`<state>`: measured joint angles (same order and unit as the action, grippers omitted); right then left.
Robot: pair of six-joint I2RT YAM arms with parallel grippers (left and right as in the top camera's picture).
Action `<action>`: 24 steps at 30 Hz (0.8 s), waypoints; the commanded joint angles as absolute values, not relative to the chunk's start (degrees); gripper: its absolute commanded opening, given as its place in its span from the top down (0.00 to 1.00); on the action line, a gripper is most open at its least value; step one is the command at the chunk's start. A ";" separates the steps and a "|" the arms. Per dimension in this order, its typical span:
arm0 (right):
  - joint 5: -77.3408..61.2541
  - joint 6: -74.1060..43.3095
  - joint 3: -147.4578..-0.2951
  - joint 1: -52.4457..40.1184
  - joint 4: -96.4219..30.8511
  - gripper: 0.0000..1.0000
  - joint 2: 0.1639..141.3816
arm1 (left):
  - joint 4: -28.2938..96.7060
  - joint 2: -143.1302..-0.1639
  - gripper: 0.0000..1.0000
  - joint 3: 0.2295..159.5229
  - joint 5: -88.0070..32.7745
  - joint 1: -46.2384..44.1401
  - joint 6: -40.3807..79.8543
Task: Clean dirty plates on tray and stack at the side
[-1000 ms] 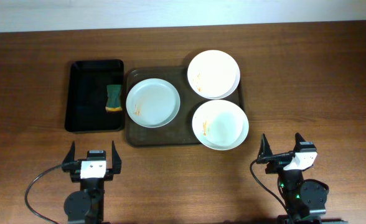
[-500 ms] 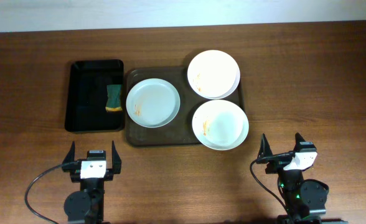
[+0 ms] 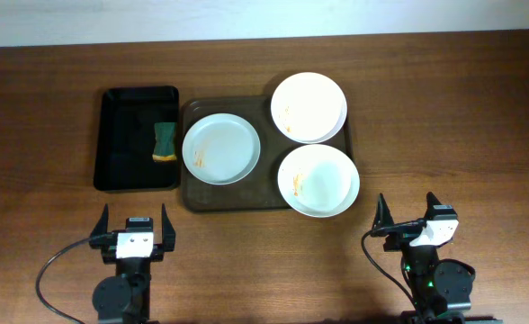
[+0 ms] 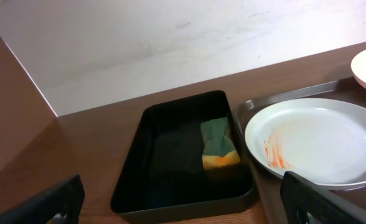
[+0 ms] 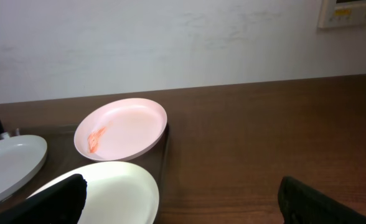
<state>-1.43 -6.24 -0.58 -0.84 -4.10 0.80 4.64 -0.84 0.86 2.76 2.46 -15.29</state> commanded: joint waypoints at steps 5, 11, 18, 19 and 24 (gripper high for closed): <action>-1.96 -6.42 -0.32 -0.73 -3.90 0.02 0.21 | 4.32 -0.34 0.01 0.49 4.05 2.90 -15.99; -1.93 -6.42 -0.32 -0.73 -4.29 0.02 0.21 | 4.32 -0.34 0.01 0.49 4.05 2.90 -15.99; -1.96 -6.42 -0.32 -0.73 -4.03 0.02 0.21 | 4.29 -0.34 0.01 0.49 4.08 2.90 -15.99; -1.98 -6.42 -0.32 -0.73 -4.01 0.02 0.21 | 4.29 -0.34 0.01 0.49 4.08 2.90 -15.99; -1.98 -6.42 -0.32 -0.73 -4.05 0.02 0.21 | 2.70 -0.34 0.01 0.54 -1.63 2.90 -15.97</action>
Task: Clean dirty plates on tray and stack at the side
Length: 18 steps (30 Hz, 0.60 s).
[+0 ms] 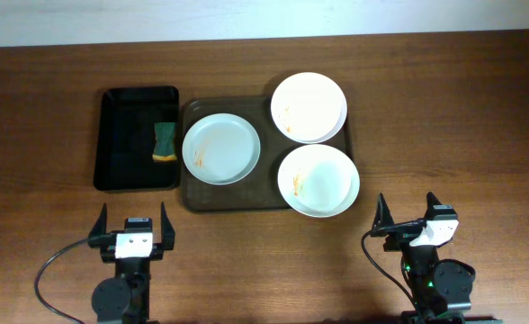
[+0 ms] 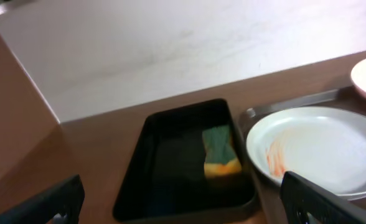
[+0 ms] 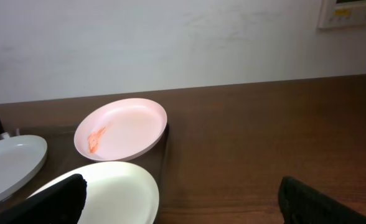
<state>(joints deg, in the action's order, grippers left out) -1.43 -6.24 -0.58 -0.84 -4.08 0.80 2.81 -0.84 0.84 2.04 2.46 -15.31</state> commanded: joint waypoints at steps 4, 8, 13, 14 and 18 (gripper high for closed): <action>-2.61 -6.15 -0.32 -0.73 -3.77 0.01 0.21 | 0.99 -0.34 0.01 0.54 -4.82 2.79 -15.94; -3.55 -6.17 -0.38 -0.73 -3.05 0.02 0.21 | -0.54 -0.34 0.01 0.54 -6.26 2.79 -15.90; -4.82 -6.15 -2.11 -0.73 -2.98 0.02 0.21 | -4.14 -0.34 0.01 0.54 -6.22 2.79 -15.90; -4.80 -6.15 -2.57 -0.73 -2.98 0.02 0.21 | -4.27 -0.34 0.01 0.58 -6.22 2.79 -15.88; -4.99 -5.45 -4.99 -0.73 -3.03 0.02 0.21 | -4.25 -0.56 0.01 1.32 -4.93 2.79 -9.67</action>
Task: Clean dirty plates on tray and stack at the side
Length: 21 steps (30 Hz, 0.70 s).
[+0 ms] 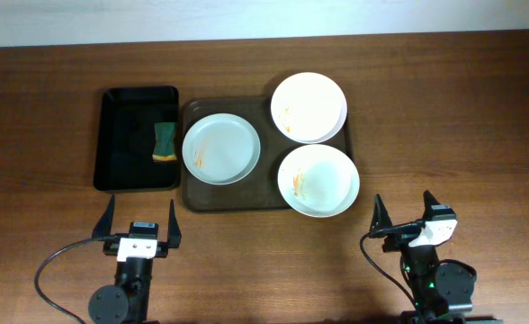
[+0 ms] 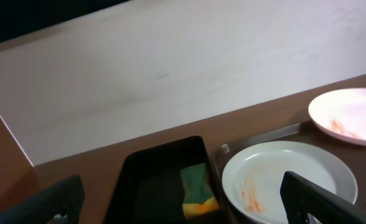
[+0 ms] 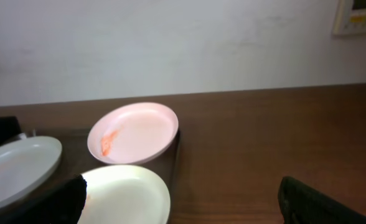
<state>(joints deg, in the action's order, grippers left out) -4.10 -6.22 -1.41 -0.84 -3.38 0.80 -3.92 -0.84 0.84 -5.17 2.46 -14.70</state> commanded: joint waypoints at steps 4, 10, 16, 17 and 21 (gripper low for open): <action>-5.85 -0.75 -8.62 -0.73 -3.14 0.02 0.64 | -3.99 -2.57 0.01 4.25 -4.93 2.79 -8.40; -5.82 -0.14 -14.37 -0.73 -4.27 0.02 3.09 | -3.81 -11.27 0.01 12.40 -4.93 2.79 -8.43; -10.70 3.88 -21.74 -0.73 -4.51 0.02 11.99 | -1.32 -26.61 0.01 24.75 -4.97 2.79 -8.43; -11.09 3.88 -23.49 -0.73 -4.80 0.02 14.22 | 0.25 -30.02 0.01 27.97 -5.02 2.79 -8.43; -14.59 3.86 -32.16 -0.73 -7.92 0.02 24.67 | 7.90 -41.52 0.01 39.77 -5.19 2.79 -8.43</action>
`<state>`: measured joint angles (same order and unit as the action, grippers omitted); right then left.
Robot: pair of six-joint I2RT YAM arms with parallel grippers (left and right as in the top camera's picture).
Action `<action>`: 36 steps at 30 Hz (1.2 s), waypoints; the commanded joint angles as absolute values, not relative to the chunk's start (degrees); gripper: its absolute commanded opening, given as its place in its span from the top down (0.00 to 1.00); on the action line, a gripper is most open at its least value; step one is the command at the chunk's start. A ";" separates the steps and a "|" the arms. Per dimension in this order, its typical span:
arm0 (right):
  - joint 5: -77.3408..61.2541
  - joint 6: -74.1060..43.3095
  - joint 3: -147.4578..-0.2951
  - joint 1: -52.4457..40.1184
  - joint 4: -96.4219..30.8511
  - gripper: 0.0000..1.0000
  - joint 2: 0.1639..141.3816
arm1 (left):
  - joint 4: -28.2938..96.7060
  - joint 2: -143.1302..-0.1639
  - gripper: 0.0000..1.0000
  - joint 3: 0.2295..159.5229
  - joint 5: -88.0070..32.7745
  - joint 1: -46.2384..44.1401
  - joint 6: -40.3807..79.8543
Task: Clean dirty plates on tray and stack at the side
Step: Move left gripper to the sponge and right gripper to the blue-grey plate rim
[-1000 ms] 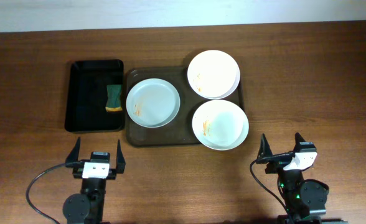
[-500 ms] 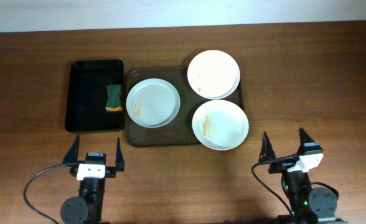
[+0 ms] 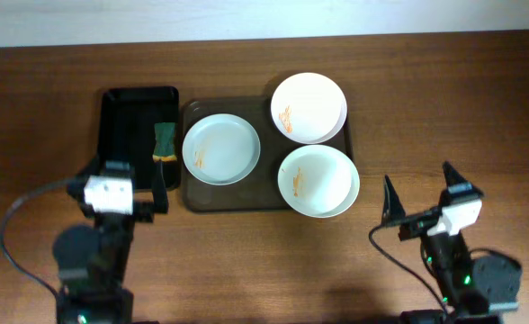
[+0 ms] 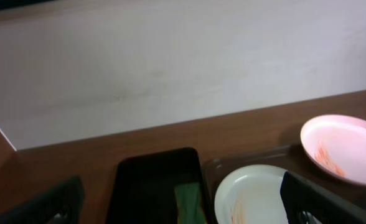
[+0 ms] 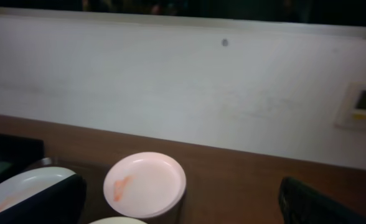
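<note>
Three dirty plates with orange smears lie on the brown tray (image 3: 203, 194): a pale one (image 3: 221, 149) at the left, a pinkish one (image 3: 309, 107) at the back right, a white one (image 3: 318, 180) at the front right. A green and yellow sponge (image 3: 164, 141) lies in the black bin (image 3: 125, 135). My left gripper (image 3: 123, 184) hangs open over the bin's near edge; its wrist view shows the sponge (image 4: 188, 204) and the pale plate (image 4: 251, 199). My right gripper (image 3: 419, 192) is open, right of the tray, facing the pinkish plate (image 5: 145, 183).
The black bin sits directly left of the tray. A white wall (image 5: 183, 81) runs along the table's far edge, with a small panel (image 5: 365, 106) on it at the right. Bare brown tabletop (image 3: 444, 99) lies right of the tray.
Both grippers stand higher. The left one has moved forward from the table's front to the bin's near edge. The right one has shifted a little right. Plates and sponge lie as before.
Both grippers were parked low and open at the table's front edge, with the plates on the tray and the sponge in the bin. Then the wrist views began to shift. Now both arms are raised, the left one near the bin.
</note>
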<state>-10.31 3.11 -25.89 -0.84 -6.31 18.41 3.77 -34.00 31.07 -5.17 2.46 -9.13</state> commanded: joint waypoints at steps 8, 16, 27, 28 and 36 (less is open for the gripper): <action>-23.81 3.84 -55.94 -0.75 -25.89 0.02 48.03 | 36.40 -64.40 0.01 70.63 -5.17 2.79 -8.67; -32.60 3.60 -79.46 -0.75 -50.48 0.02 70.26 | 66.11 -86.30 0.01 98.61 -13.96 2.79 -8.67; -47.77 -0.32 -87.00 -2.20 -51.66 0.04 91.29 | 72.49 -102.32 0.01 103.88 -18.55 2.79 -8.19; -48.51 -1.10 -87.02 -3.25 -49.87 0.04 92.71 | 72.49 -103.07 0.01 103.88 -17.87 2.83 -8.19; -24.99 -19.59 -89.41 -19.92 -36.01 0.25 103.63 | 66.76 -104.14 0.01 103.88 -2.87 8.03 1.08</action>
